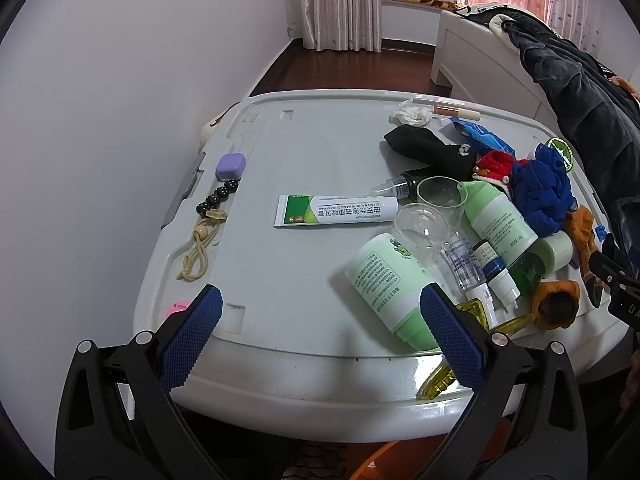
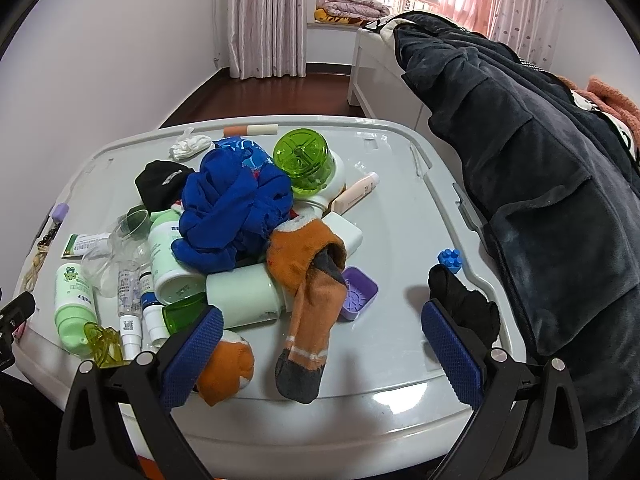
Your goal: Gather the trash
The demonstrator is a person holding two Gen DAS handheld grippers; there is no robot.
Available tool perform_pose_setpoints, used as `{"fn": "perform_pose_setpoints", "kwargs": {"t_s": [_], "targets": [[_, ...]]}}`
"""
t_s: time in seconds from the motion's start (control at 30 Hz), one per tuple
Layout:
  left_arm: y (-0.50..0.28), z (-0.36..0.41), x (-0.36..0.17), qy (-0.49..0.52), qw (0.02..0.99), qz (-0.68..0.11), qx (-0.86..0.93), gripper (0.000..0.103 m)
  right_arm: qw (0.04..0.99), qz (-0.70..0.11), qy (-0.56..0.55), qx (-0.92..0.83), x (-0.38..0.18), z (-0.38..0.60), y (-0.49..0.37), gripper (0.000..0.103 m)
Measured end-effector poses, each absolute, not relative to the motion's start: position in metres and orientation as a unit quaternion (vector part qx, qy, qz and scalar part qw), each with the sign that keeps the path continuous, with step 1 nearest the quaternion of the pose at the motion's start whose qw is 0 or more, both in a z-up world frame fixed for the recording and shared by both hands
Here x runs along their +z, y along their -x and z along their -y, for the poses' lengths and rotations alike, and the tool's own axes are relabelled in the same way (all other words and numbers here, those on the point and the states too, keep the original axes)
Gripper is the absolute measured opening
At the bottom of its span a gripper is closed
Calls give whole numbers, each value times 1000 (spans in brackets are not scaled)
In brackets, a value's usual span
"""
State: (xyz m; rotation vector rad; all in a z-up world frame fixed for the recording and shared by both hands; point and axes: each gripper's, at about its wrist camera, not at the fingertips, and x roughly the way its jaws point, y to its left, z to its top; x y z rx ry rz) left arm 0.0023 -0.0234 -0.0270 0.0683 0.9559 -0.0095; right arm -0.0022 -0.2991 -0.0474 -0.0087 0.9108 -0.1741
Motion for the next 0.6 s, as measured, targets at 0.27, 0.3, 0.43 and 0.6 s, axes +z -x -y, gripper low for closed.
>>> {"fn": "perform_pose_setpoints", "kwargs": {"t_s": [0.27,0.3,0.43,0.6], "targets": [[-1,25,-26,-38,887,-460,-7,97,883,-458,-62,-77,-37,345,-15,98],[0,25,-26,-38,887,-461,-8,97,880,-465,-55,-78,-39,349,-22,98],[2,27,-25,-44,887,-460,-13,97,862,-502,-43,-60,-50,352,-45,98],[7,33,-24,-71,888,-454,-17,97,853,-522,7,-16,-66,330,-63,95]]}}
